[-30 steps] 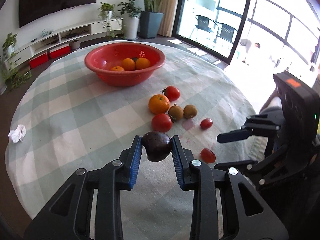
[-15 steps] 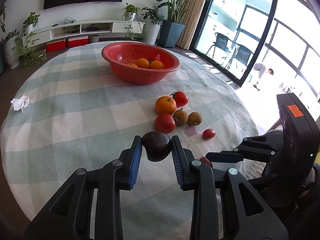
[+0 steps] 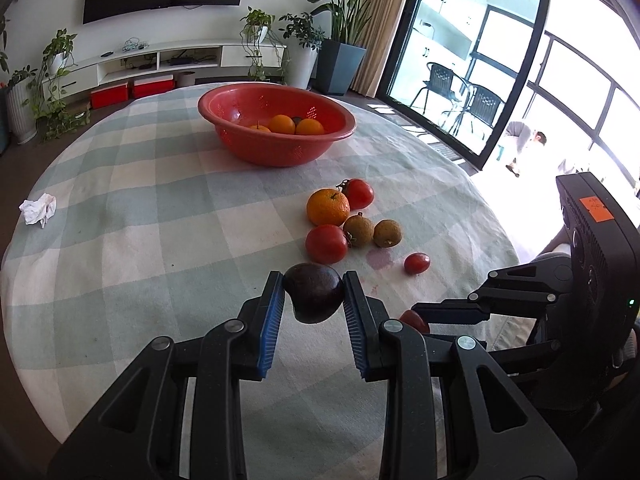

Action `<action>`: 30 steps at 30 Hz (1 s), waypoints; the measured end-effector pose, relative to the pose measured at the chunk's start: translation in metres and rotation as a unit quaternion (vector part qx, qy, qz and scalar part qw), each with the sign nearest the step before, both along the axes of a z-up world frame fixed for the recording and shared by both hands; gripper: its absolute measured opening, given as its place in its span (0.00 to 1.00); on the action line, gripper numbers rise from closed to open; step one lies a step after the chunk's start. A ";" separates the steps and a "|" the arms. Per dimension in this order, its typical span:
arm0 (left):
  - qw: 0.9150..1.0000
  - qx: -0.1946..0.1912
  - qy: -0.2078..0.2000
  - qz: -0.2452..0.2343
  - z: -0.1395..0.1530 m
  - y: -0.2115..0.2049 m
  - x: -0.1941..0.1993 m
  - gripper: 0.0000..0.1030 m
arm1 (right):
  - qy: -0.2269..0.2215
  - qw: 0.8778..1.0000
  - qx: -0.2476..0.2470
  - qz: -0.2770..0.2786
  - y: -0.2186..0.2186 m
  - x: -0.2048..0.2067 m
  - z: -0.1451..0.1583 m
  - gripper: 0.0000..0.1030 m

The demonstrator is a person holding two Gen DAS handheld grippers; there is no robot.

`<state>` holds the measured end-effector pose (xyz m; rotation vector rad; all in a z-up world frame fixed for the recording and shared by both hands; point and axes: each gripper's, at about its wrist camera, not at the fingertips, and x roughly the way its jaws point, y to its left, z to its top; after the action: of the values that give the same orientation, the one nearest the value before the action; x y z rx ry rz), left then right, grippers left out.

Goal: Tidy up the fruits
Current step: 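Lift the plum with the left gripper while the right gripper grasps a cherry tomato, then lower the plum and cherry tomato into the red bowl and open both grippers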

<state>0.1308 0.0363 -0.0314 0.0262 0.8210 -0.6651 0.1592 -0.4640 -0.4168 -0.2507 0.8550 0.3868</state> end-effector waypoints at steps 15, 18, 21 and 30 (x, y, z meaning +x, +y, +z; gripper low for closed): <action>0.999 -0.009 -0.030 0.010 0.043 0.005 0.029 0.27 | -0.065 0.989 0.110 -0.077 -0.102 0.042 0.084 0.22; 0.999 0.008 -0.046 0.005 0.063 -0.005 0.057 0.27 | -0.085 0.986 0.120 -0.082 -0.114 0.063 0.108 0.22; 0.998 0.021 -0.052 0.000 0.077 -0.019 0.091 0.27 | -0.100 0.984 0.129 -0.073 -0.113 0.085 0.127 0.22; 0.996 0.079 -0.030 -0.005 0.071 -0.070 0.191 0.27 | -0.056 0.992 0.109 -0.031 -0.072 0.168 0.120 0.22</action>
<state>0.3223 -0.0340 0.0393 0.1935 0.8148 -0.6044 0.3268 -0.5360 -0.2965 -0.0435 0.7026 0.4005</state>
